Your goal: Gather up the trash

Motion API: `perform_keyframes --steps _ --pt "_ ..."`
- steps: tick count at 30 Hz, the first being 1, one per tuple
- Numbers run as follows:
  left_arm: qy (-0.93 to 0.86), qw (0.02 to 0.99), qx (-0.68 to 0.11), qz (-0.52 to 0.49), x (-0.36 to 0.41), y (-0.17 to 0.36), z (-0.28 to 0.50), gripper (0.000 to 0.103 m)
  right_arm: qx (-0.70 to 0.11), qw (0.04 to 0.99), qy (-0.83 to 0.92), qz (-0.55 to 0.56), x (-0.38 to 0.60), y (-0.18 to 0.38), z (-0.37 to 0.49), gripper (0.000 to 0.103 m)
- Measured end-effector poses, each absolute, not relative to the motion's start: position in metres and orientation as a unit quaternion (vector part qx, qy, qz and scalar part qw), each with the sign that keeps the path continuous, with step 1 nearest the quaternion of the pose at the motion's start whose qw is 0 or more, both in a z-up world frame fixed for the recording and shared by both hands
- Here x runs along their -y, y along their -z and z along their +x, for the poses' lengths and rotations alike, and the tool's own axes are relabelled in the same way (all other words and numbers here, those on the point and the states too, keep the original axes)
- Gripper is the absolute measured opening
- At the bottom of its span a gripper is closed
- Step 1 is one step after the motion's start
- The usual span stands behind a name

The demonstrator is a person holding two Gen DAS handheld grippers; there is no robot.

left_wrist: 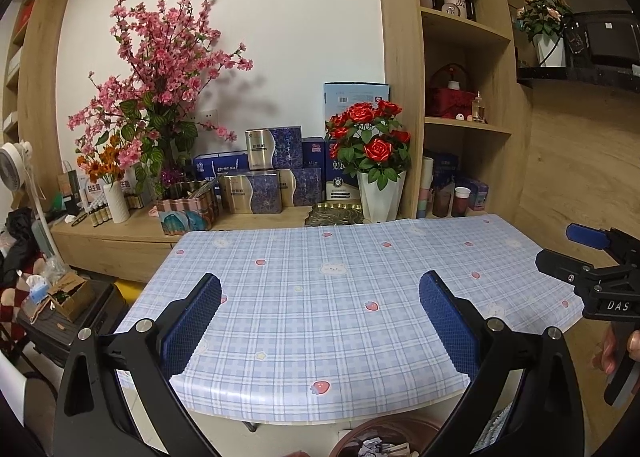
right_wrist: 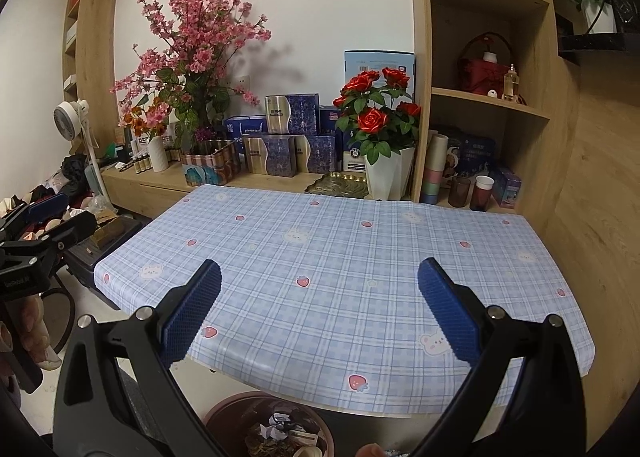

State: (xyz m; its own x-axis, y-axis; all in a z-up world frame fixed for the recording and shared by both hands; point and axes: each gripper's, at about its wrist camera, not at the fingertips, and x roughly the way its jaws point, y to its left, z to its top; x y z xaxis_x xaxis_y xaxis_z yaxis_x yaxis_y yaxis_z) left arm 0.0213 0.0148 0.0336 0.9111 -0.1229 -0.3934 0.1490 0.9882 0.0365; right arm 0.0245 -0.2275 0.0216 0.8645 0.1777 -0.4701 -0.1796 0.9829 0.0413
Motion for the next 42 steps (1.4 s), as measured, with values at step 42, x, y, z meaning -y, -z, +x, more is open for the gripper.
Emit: perform_keyframes --steps 42 --pt "0.052 0.976 -0.21 0.025 -0.022 -0.034 0.023 0.097 -0.246 0.965 -0.091 0.002 0.231 -0.022 0.024 0.097"
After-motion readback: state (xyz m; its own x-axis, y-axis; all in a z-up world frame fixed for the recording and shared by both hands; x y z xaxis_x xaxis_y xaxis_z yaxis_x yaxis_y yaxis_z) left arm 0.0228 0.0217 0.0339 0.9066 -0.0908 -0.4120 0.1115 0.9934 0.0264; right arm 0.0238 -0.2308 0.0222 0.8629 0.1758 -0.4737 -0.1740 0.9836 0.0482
